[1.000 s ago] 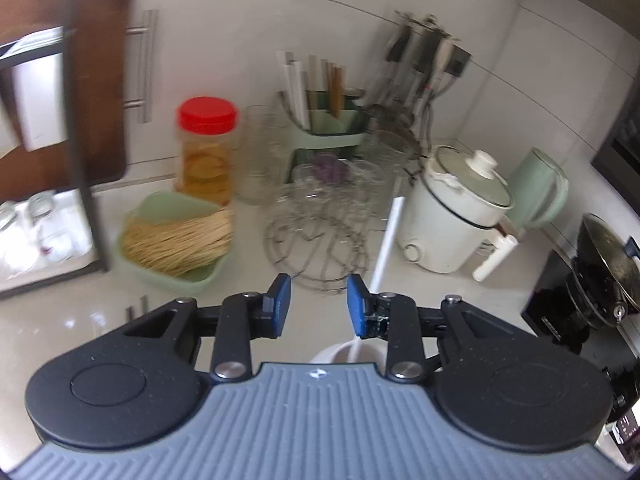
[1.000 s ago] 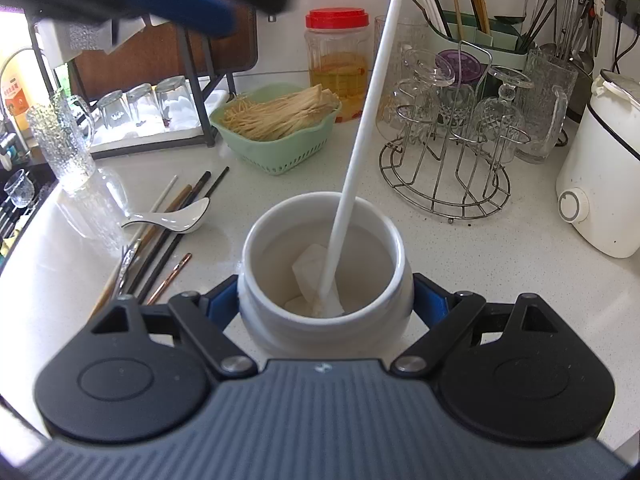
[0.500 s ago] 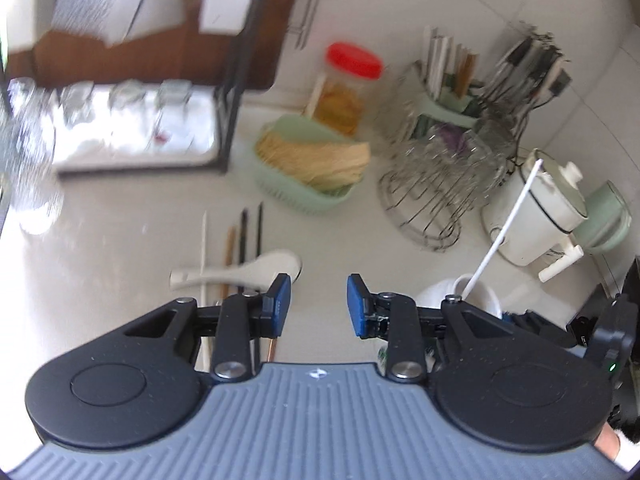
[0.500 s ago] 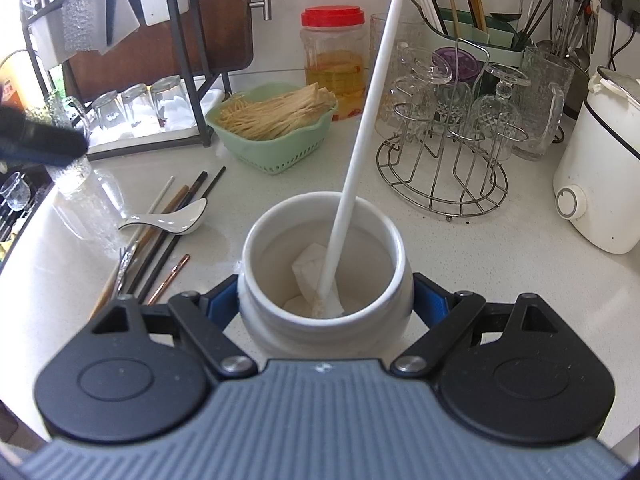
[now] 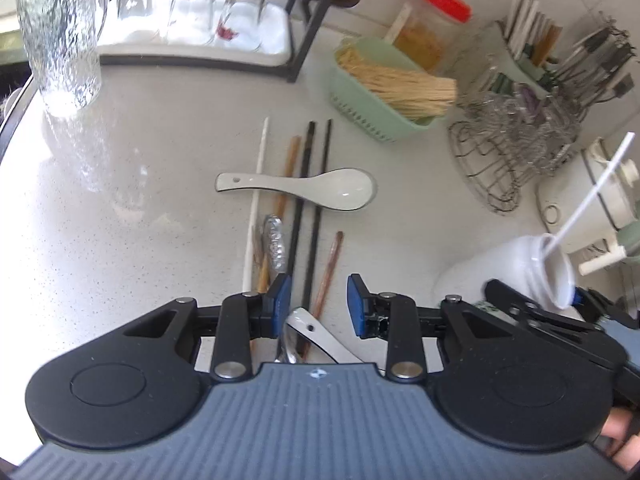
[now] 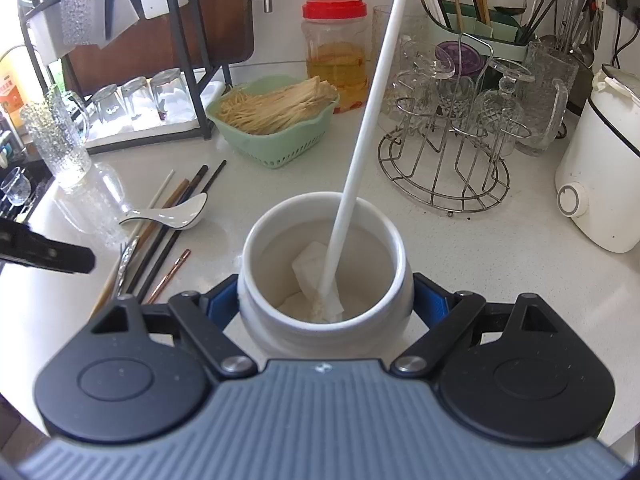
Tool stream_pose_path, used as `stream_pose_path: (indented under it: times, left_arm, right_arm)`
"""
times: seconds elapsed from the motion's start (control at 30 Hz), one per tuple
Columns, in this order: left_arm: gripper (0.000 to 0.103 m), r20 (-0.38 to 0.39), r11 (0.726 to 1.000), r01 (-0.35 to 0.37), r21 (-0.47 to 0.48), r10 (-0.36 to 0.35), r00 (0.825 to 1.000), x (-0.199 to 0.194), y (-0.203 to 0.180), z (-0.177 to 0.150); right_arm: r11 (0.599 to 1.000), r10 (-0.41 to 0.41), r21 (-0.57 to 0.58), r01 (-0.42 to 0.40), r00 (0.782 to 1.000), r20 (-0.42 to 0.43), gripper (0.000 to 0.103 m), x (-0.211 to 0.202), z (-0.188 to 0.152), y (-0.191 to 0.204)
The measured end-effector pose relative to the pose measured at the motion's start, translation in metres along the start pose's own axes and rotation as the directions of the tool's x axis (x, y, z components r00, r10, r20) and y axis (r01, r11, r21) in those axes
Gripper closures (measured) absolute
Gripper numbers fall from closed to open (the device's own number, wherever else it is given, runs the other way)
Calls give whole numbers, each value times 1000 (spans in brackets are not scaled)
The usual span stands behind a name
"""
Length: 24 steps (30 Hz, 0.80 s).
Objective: Organize utensils
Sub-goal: 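Move the left gripper back over the utensil pile, then close the left gripper on the patterned silver spoon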
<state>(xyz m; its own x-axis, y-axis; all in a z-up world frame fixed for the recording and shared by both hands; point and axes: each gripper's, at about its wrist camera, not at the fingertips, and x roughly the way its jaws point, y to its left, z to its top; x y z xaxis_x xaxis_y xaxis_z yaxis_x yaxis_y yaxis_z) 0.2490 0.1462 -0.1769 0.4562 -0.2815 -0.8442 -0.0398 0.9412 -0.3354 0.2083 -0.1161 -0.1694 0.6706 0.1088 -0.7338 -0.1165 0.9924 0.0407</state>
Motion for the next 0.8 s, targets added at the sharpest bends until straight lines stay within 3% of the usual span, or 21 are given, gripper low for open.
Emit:
stream_pose_path:
  times: [0.23,0.5,0.8]
  left_arm:
    - [68,-20,1000,-27,-4,27,999,25,-2,11]
    - [74,-20,982,-164,93,166,986,52,-14,14]
    - [75,-39,965,-232,118,238,970,67,-14,19]
  right_arm:
    - [1000,0,-7,0,1000,-9,13,0,1,1]
    - [1000,2,-11,-2,1000,-12,13,1,1,1]
    - [1000,10,-14,-10,1000,-3,13,-1,-1,-1]
